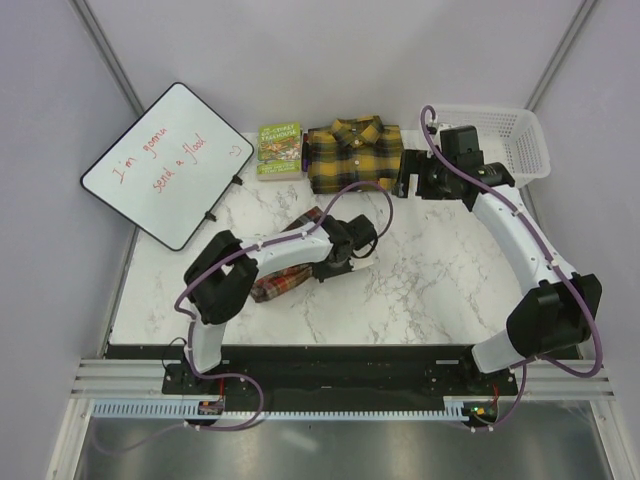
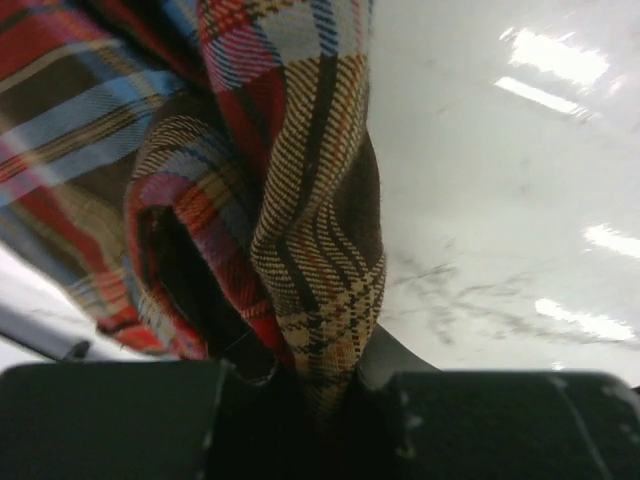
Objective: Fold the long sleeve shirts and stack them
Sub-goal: Fold the shirt
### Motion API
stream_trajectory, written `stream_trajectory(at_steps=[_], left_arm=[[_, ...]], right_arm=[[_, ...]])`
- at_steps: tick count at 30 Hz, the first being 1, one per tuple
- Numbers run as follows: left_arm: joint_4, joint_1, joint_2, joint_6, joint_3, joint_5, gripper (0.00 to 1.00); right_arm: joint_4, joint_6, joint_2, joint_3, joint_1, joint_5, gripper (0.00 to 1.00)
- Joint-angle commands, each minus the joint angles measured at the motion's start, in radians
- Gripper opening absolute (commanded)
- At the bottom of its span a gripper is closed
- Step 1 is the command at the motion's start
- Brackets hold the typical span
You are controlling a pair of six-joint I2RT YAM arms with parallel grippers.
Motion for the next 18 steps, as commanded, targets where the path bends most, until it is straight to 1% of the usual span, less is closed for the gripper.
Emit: stream_trajectory(at_steps=[1, 2, 4, 5, 7, 8, 9, 10, 11, 13, 14, 16, 18], left_arm=[[-0.017, -0.038, 0.045, -0.238, 0.046, 0.189, 0.10], [-0.017, -0.067, 0.066, -0.249, 0.058, 0.203, 0.14], [-0.015, -0.089, 0.085, -0.275, 0.070, 0.207, 0.18], [-0.015, -0.094, 0.099, -0.280, 0.089, 0.241, 0.41], [-0.031, -0.094, 0.099, -0.294, 0.119, 0.273, 0.46], [-0.032, -0.094, 0.090, -0.298, 0.165, 0.322, 0.69], [-0.032, -0.094, 0.061, -0.309, 0.191, 0.344, 0.78], [-0.040, -0.097, 0.051, -0.314, 0.227, 0.365, 0.99], [-0.090, -0.098, 0.047, -0.314, 0.327, 0.432, 1.00], [-0.146, -0.107, 0.034, -0.307, 0.438, 0.497, 1.00], [-0.158, -0.107, 0.010, -0.295, 0.486, 0.555, 0.99], [-0.157, -0.089, -0.070, -0.277, 0.482, 0.575, 0.99], [-0.166, -0.042, -0.114, -0.249, 0.448, 0.649, 0.99]], right_arm=[[-0.029, -0.022, -0.055, -0.073, -0.024, -0.042, 0.98], [-0.029, -0.023, -0.056, -0.093, -0.028, -0.042, 0.98], [-0.031, -0.034, -0.068, -0.113, -0.032, -0.044, 0.98], [-0.036, -0.037, -0.076, -0.130, -0.033, -0.047, 0.98], [-0.043, -0.063, -0.084, -0.145, -0.038, -0.061, 0.98], [-0.049, -0.074, -0.088, -0.158, -0.039, -0.067, 0.98], [-0.056, -0.089, -0.090, -0.162, -0.041, -0.067, 0.98], [-0.062, -0.094, -0.088, -0.167, -0.047, -0.068, 0.98], [-0.071, -0.097, -0.085, -0.178, -0.053, -0.076, 0.98], [-0.080, -0.102, -0.082, -0.191, -0.076, -0.099, 0.98], [-0.083, -0.102, -0.082, -0.217, -0.087, -0.148, 0.98], [-0.091, -0.094, -0.082, -0.253, -0.104, -0.200, 0.98], [-0.089, -0.082, -0.073, -0.316, -0.104, -0.275, 0.98]])
